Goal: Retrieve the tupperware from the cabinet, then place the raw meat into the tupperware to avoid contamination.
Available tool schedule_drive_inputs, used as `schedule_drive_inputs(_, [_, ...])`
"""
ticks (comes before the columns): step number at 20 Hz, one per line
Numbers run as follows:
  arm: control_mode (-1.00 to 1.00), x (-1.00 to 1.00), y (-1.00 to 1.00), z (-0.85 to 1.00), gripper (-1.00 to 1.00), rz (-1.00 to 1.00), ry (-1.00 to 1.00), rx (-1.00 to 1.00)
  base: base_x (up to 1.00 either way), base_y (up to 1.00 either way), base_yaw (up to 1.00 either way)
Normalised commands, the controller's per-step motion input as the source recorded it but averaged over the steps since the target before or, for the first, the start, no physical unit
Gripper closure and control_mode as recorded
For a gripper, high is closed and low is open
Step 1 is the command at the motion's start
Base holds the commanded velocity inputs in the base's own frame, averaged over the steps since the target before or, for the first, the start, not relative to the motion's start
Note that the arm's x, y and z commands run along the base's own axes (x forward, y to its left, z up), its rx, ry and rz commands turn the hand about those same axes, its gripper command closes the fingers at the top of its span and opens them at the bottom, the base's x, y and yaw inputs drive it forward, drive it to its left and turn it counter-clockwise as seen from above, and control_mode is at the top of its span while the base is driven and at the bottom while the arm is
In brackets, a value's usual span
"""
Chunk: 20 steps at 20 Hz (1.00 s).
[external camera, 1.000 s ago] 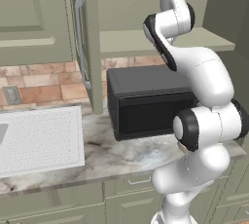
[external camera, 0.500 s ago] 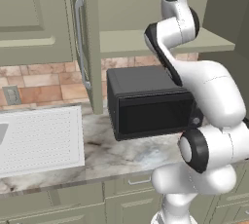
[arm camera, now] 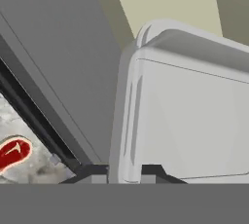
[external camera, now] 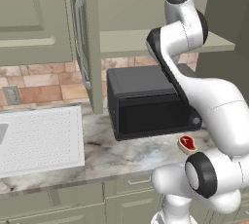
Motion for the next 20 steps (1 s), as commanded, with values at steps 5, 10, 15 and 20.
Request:
schedule_drive_inputs(5, [-1.0, -0.84, 0.17, 0.09, 1.0, -0.04, 0.0, 0.01, 0.0, 0.0, 0.0])
schedule_drive_inputs(10, [-1.0, -0.86, 0.19, 0.01, 1.0, -0.05, 0.0, 0.04, 0.0, 0.0, 0.0])
schedule_drive_inputs(15, [-1.0, -0.87, 0.2, 0.0, 1.0, -0.05, 0.01, 0.04, 0.0, 0.0, 0.0])
schedule_drive_inputs(20, [-1.0, -0.78, 0.19, -0.11, 1.0, -0.05, 0.04, 0.06, 0.0, 0.0, 0.0])
